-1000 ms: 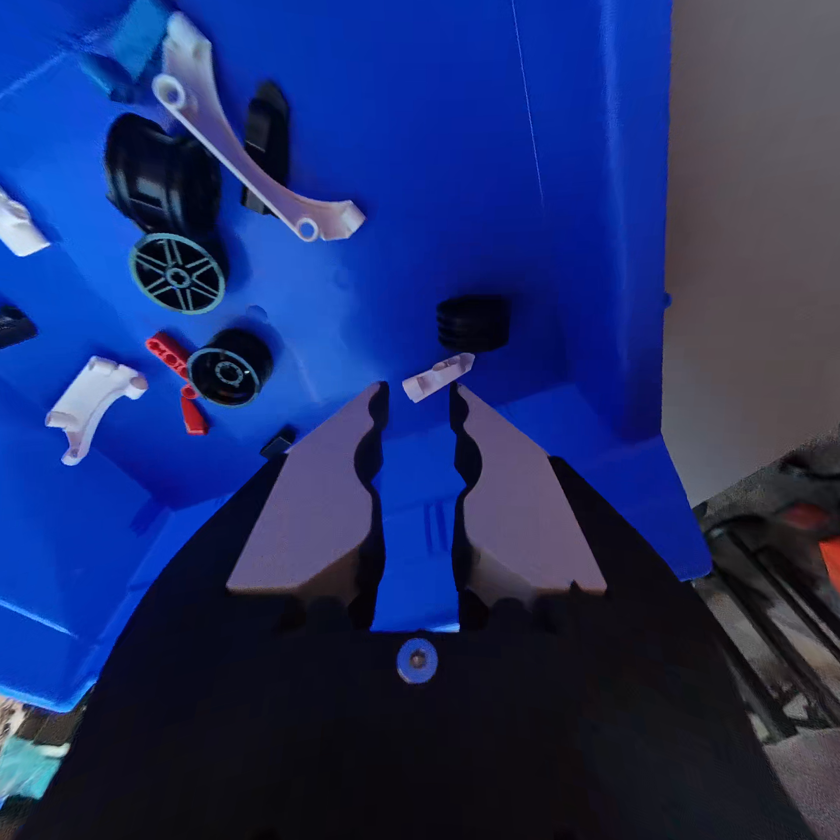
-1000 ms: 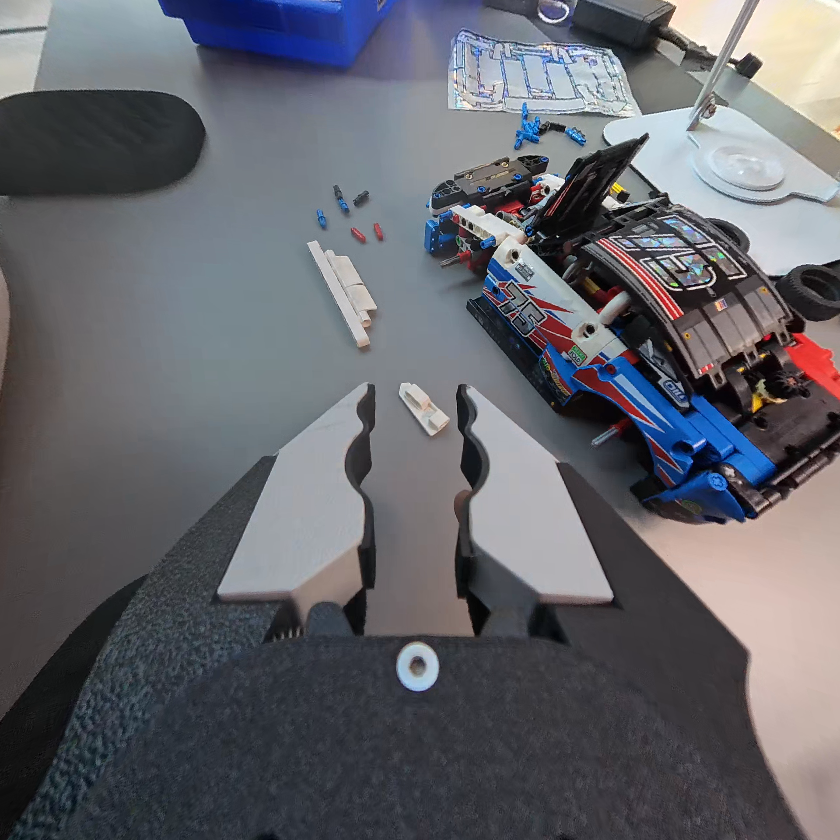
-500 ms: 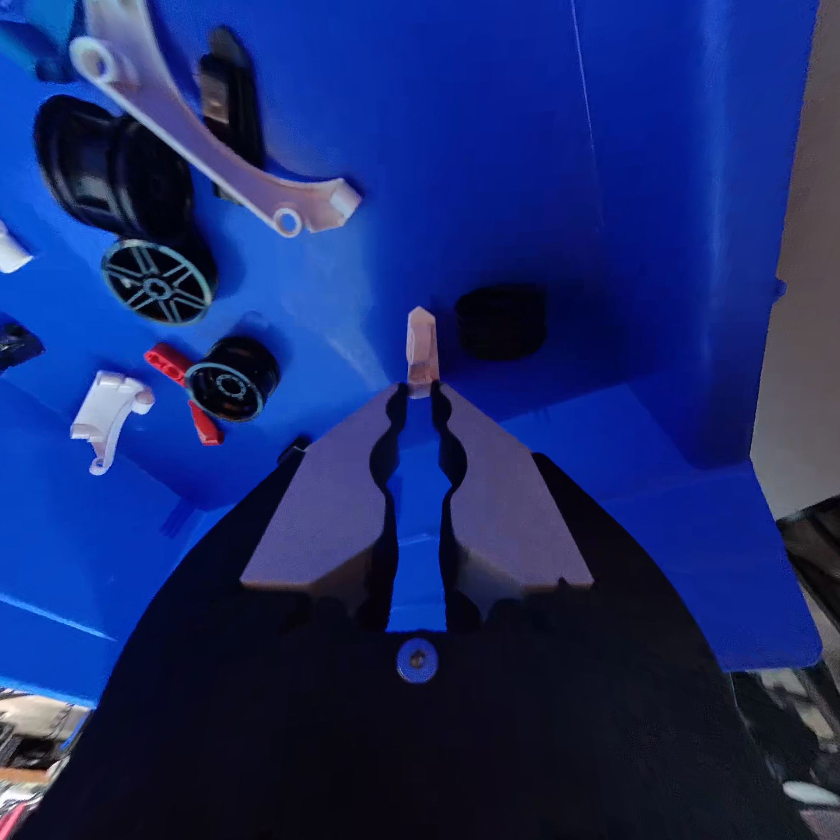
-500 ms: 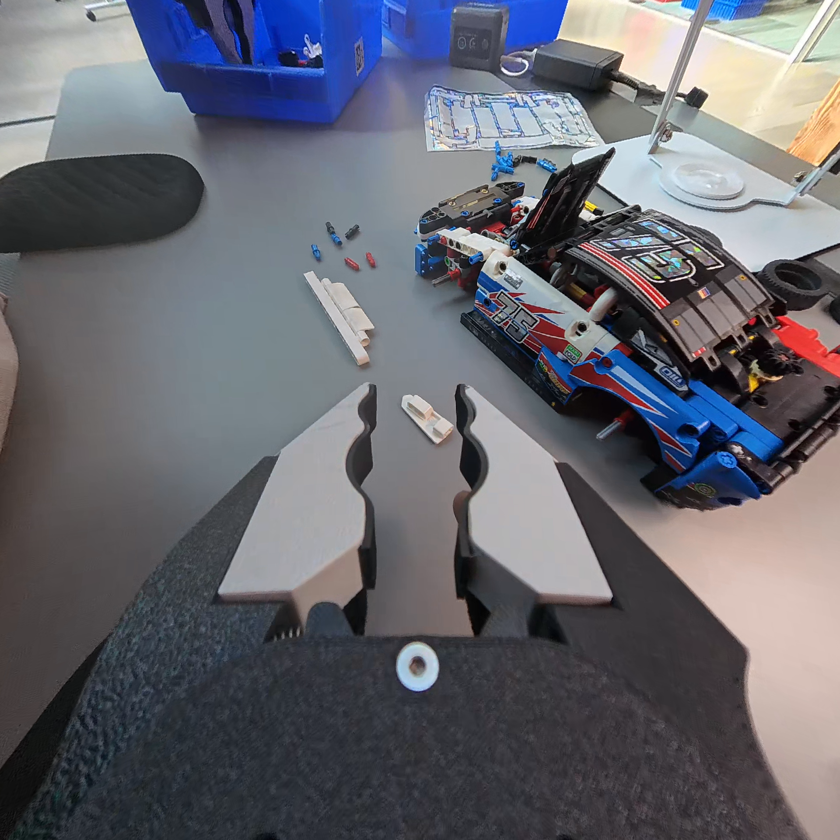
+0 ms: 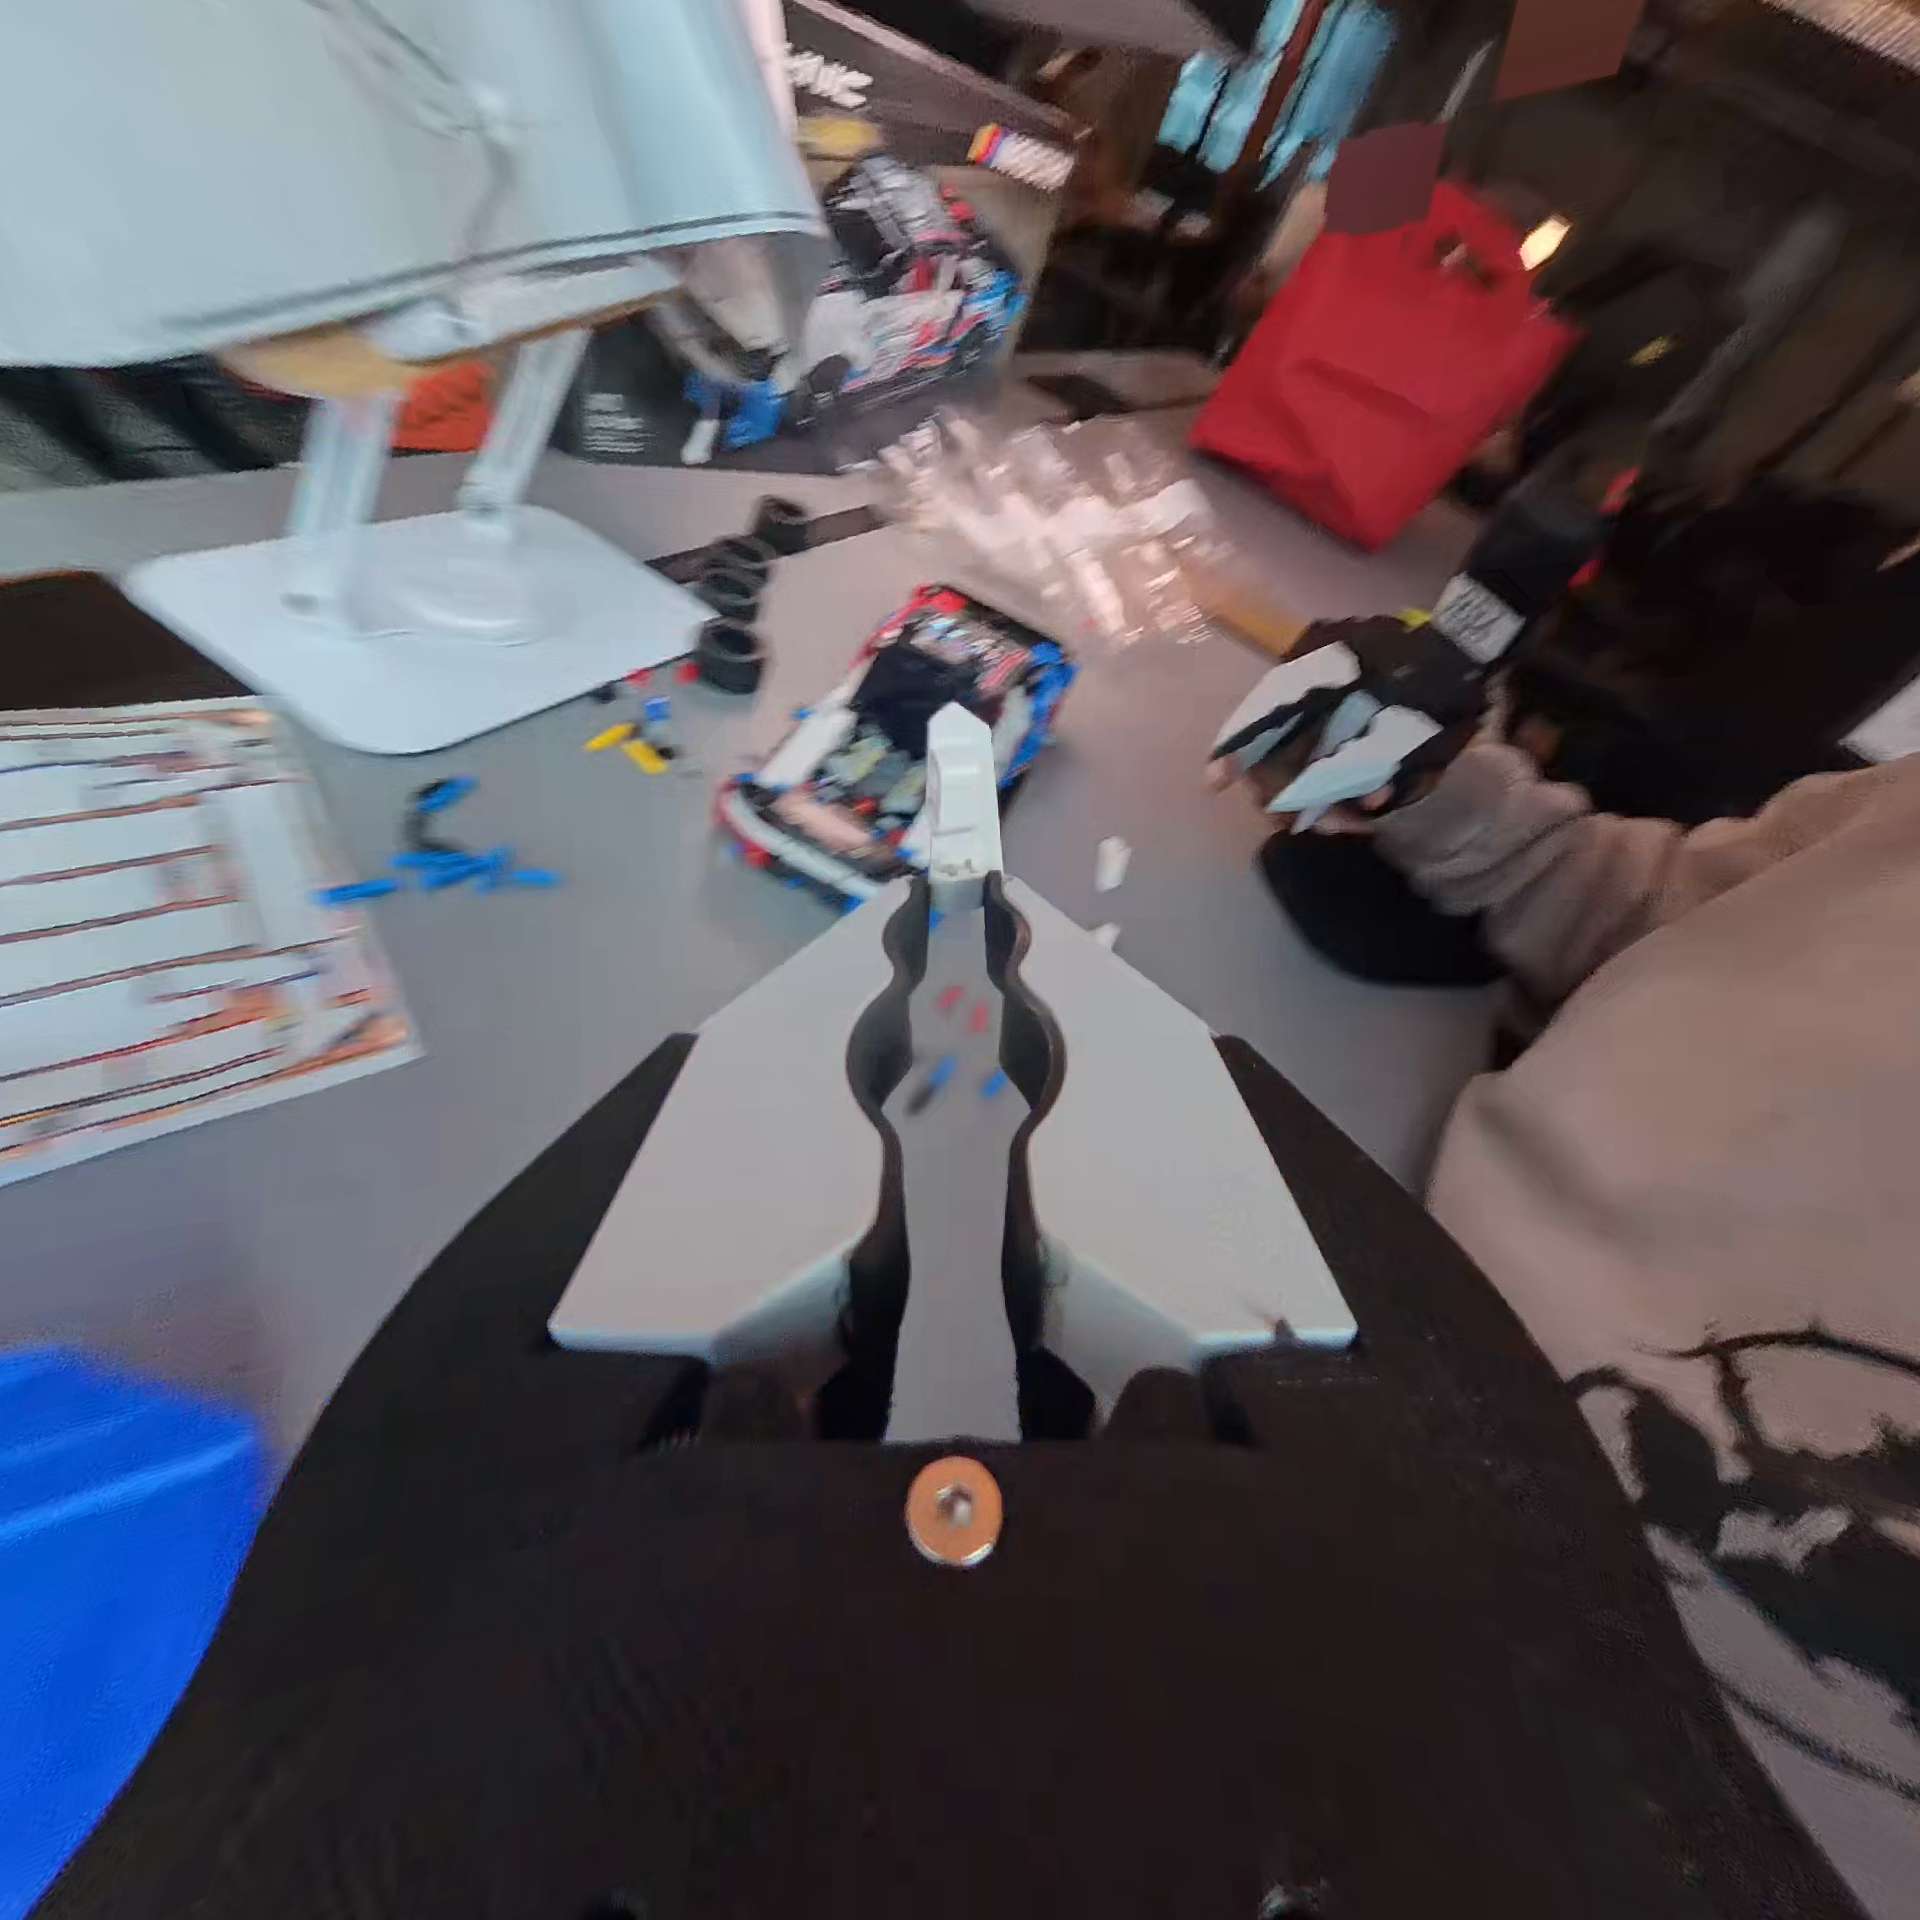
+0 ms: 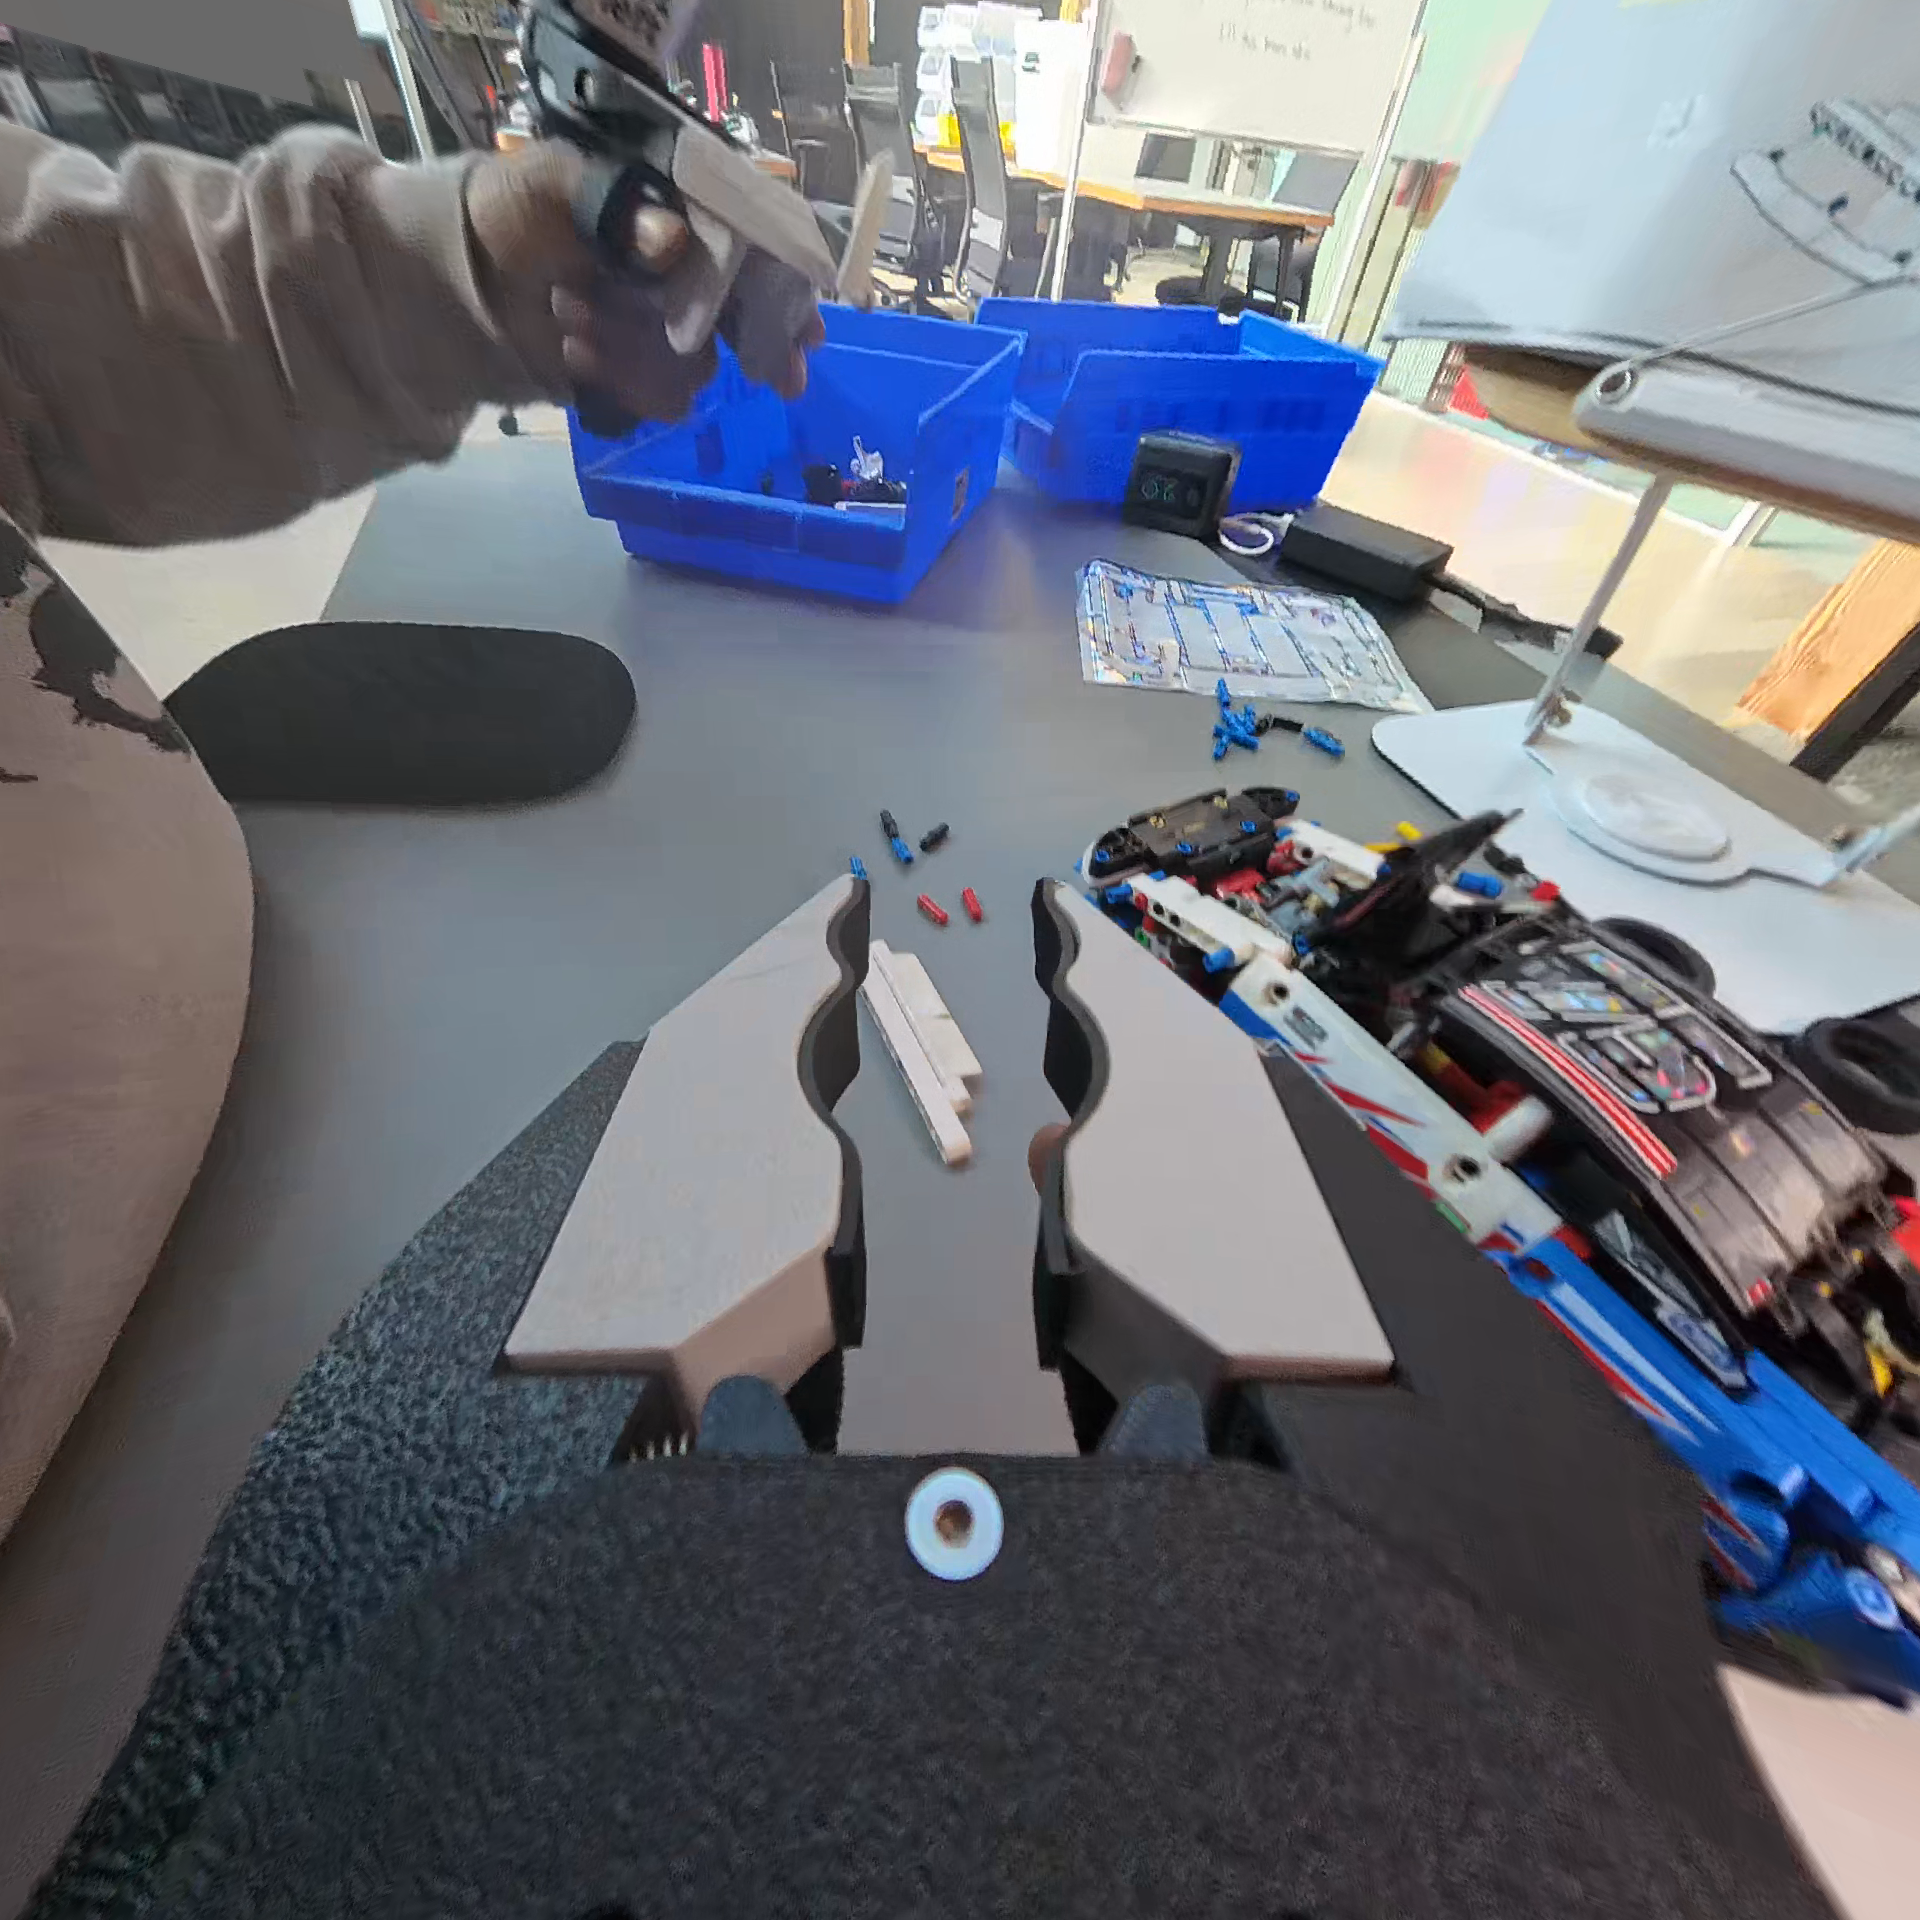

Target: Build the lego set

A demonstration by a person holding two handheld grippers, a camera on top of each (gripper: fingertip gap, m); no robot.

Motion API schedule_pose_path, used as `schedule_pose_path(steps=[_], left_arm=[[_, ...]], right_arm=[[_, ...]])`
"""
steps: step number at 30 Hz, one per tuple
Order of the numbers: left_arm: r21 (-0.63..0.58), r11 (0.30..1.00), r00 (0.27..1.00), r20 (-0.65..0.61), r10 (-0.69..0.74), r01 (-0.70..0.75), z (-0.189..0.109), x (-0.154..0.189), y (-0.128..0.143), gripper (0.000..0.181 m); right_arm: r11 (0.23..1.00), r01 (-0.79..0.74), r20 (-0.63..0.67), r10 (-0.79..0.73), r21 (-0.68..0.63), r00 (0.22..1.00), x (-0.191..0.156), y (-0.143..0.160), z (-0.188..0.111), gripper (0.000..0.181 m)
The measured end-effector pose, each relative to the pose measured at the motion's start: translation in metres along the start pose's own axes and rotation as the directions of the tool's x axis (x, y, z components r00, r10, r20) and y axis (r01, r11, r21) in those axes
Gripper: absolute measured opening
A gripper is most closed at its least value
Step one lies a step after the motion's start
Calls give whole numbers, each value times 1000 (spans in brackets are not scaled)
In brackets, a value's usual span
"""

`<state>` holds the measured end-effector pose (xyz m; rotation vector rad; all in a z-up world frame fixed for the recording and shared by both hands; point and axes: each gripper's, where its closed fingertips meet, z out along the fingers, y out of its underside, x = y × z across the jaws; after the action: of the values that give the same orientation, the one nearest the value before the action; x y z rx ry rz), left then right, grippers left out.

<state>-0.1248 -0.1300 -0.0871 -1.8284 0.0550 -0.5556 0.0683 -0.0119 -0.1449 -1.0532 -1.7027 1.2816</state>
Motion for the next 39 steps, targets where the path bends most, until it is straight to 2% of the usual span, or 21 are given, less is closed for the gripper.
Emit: schedule_pose_path(steps=[2,4,6,8,10,11,13,15,18,20,22,24,26,28,30,32,34,35,37,39], left_arm=[[55,989,976,-179,-124,136,54,40,11,9],[57,959,909,-338,-244,279,99,73,21,8],[27,927,838,-438,-324,373,133,96,26,8],[0,920,805,-484,-342,391,154,112,30,8],[-22,932,810,-487,-326,362,166,120,35,8],[-17,939,823,-477,-309,343,168,120,35,8],[-27,972,880,-419,-224,235,172,116,42,8],[-47,994,928,-356,-110,99,175,115,53,8],[-62,997,958,-288,17,-36,179,116,63,8],[-73,996,965,-260,31,-51,181,112,68,9],[-58,997,968,-248,26,-41,178,109,65,7],[-54,997,975,-217,51,-64,171,101,60,16],[-37,992,981,-153,117,-124,159,86,51,22],[-64,977,978,-48,202,-204,139,62,44,26],[-144,954,956,94,279,-264,112,28,41,31],[-269,925,902,267,340,-269,73,-16,43,36],[-378,902,829,420,369,-210,26,-57,49,41],[-425,890,788,487,378,-165,1,-75,54,43],[-532,846,697,592,406,-40,-49,-107,72,48],[-619,781,621,643,448,78,-91,-127,94,52]], right_arm=[[998,51,-22,-50,31,998,-10,-18,13,29],[994,92,-74,-88,51,993,-17,-32,24,29],[994,106,-159,-98,41,982,-15,-37,30,30],[994,93,-213,-80,53,974,-10,-38,31,25],[994,19,-169,-1,106,986,-12,-39,27,17],[990,-56,-111,70,129,991,-15,-38,25,21],[957,-247,21,247,151,969,-17,-37,21,27],[916,-361,77,353,174,932,-11,-39,19,23],[947,-307,33,305,96,952,-7,-27,27,5],[966,-257,41,256,29,966,-7,-23,27,4],[961,-277,49,276,6,960,3,-25,17,2],[926,-366,94,374,-94,922,11,-12,2,1],[869,-424,86,457,-255,885,19,22,-15,1],[776,-471,42,535,-419,844,22,64,-31,1],[702,-504,-5,580,-503,814,23,92,-42,1],[666,-505,-32,587,-549,809,22,109,-46,1],[664,-450,-90,502,-596,860,29,126,-49,5],[680,-435,-92,479,-591,873,32,125,-48,3],[689,-412,-117,433,-596,894,40,125,-46,8],[711,-384,-139,379,-589,915,48,125,-45,12]])
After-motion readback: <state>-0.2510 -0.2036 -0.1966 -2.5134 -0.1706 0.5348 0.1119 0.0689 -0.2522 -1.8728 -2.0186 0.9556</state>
